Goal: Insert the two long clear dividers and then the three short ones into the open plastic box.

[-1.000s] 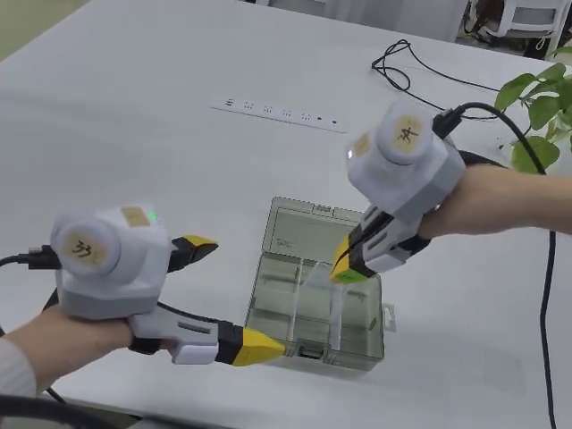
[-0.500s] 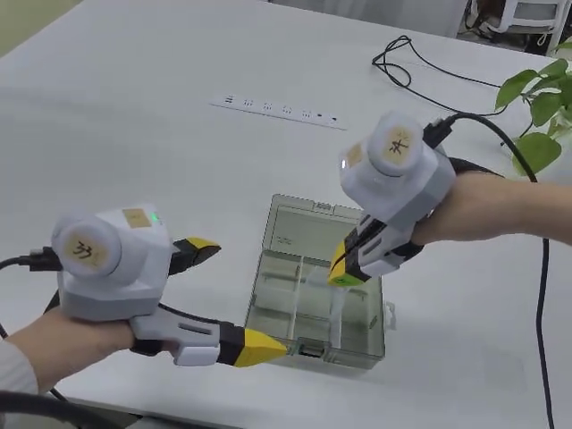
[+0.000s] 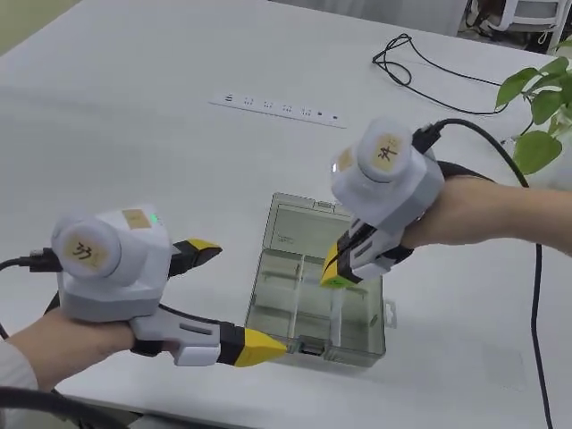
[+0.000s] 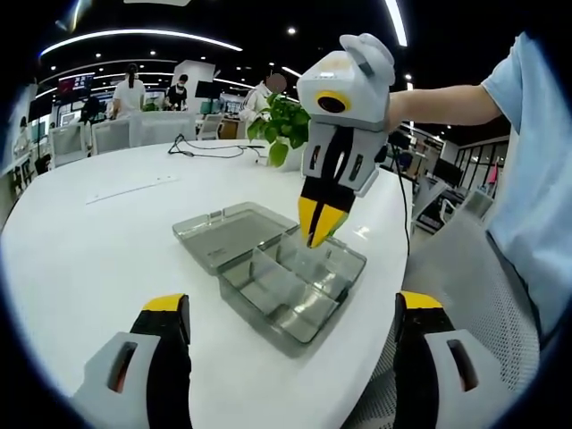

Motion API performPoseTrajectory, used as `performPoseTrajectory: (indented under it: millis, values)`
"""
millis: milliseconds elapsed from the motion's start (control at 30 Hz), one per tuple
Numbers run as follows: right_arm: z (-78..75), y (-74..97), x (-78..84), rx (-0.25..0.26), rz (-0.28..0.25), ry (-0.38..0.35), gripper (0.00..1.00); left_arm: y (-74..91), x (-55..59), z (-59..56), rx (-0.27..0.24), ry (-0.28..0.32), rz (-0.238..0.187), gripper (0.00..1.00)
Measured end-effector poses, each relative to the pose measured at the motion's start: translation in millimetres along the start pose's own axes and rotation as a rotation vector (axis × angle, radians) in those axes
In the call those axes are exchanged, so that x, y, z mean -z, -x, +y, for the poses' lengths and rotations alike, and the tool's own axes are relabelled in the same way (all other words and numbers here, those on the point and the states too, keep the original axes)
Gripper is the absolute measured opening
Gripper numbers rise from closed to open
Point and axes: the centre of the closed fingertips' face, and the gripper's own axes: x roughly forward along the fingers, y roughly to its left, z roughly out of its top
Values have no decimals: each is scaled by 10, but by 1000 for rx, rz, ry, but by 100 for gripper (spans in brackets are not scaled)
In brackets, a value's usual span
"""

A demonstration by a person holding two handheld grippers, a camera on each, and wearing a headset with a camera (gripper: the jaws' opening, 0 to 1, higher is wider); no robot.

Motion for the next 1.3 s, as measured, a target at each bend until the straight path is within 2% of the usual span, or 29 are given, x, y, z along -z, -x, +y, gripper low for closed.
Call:
performPoseTrajectory:
  millis: [200,600,1300]
  values:
    - [-9,-139,65,14,32,1,2,9,5,1,-1,-2,2,97]
    - [-21,-310,152,24,72,3,2,7,5,-2,4,-5,7,96]
    - [-34,-385,191,41,98,-2,2,-22,-51,-26,16,-11,-4,95]
